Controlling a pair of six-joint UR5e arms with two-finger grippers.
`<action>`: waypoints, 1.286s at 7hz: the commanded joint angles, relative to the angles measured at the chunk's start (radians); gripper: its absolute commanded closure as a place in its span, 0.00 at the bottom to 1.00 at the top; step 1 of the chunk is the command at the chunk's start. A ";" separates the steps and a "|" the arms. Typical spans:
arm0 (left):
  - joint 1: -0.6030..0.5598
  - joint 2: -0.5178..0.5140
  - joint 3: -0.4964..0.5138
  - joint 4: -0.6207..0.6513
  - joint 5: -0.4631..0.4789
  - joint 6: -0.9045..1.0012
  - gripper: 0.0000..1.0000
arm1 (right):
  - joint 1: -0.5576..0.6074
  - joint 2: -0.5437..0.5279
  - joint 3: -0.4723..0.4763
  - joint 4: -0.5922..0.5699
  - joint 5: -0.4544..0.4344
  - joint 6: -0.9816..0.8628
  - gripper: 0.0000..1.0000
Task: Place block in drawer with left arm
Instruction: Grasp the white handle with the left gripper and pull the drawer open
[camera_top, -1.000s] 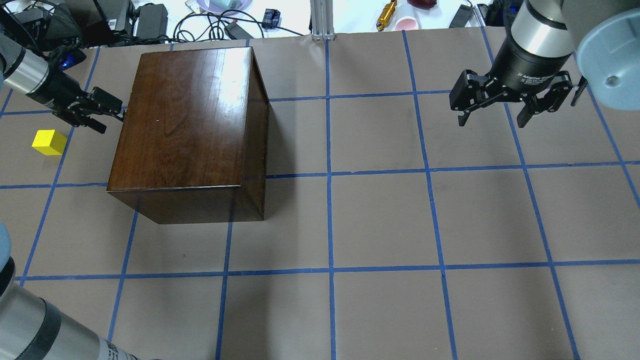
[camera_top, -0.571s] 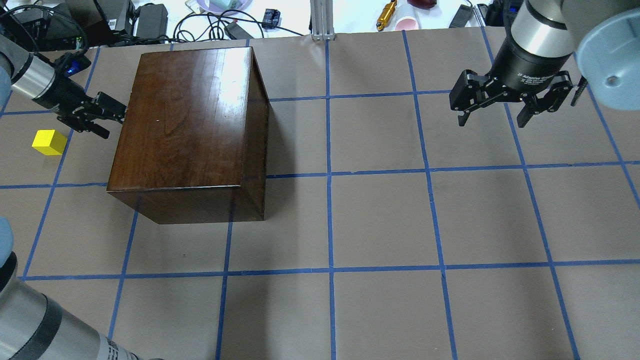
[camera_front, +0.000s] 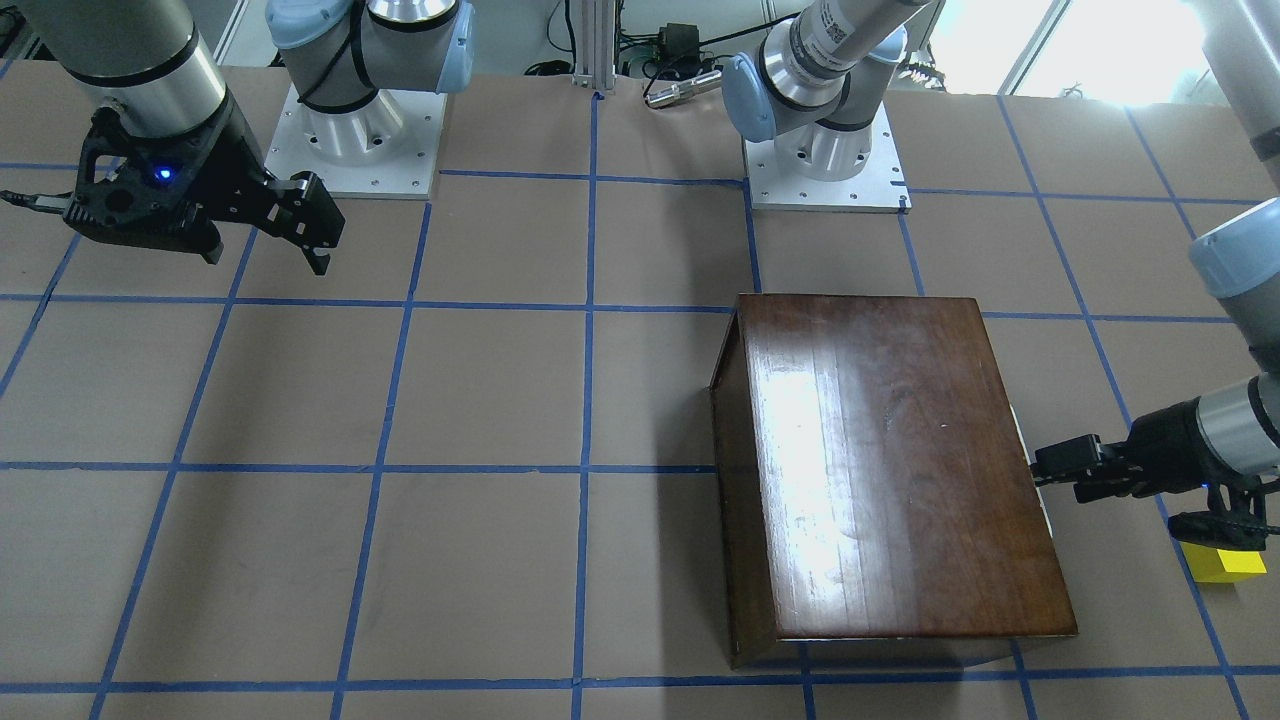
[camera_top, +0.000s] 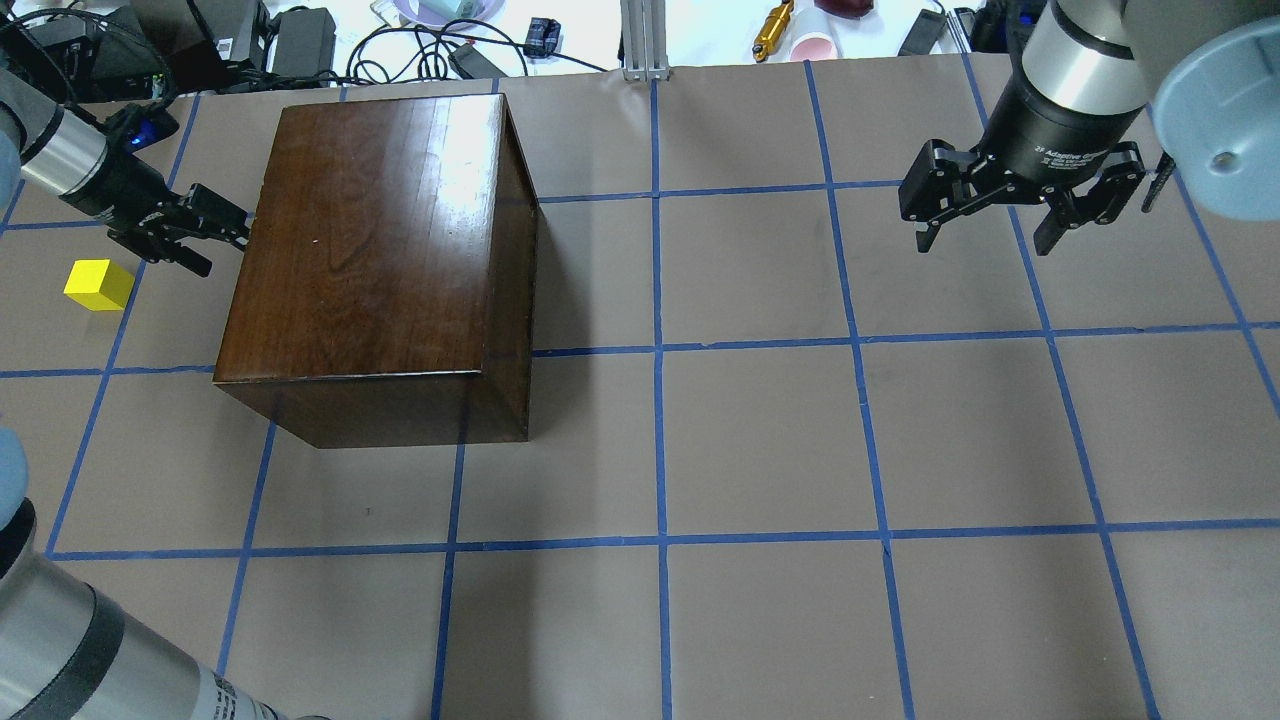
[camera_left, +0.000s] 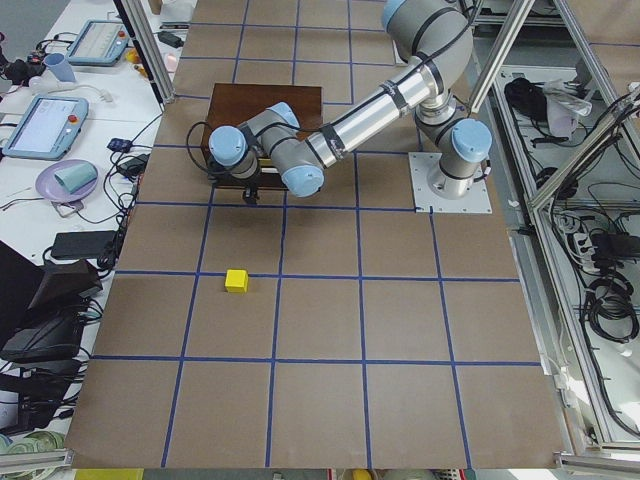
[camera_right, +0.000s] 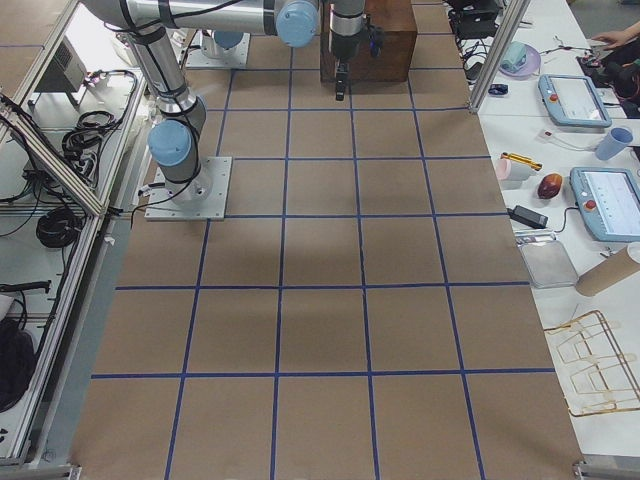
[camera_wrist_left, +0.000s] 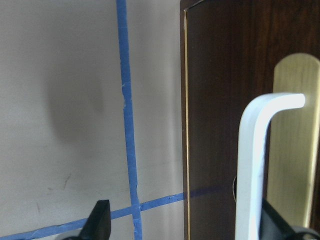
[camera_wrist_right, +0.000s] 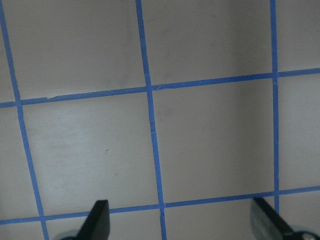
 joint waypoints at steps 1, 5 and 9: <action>0.032 0.000 0.005 0.000 0.000 0.003 0.00 | 0.000 0.000 0.000 0.000 0.000 0.000 0.00; 0.052 0.002 0.010 0.000 0.027 0.005 0.00 | 0.000 0.000 0.000 0.000 0.000 0.000 0.00; 0.076 0.003 0.010 0.003 0.047 0.011 0.00 | 0.000 0.000 0.001 0.000 0.000 0.000 0.00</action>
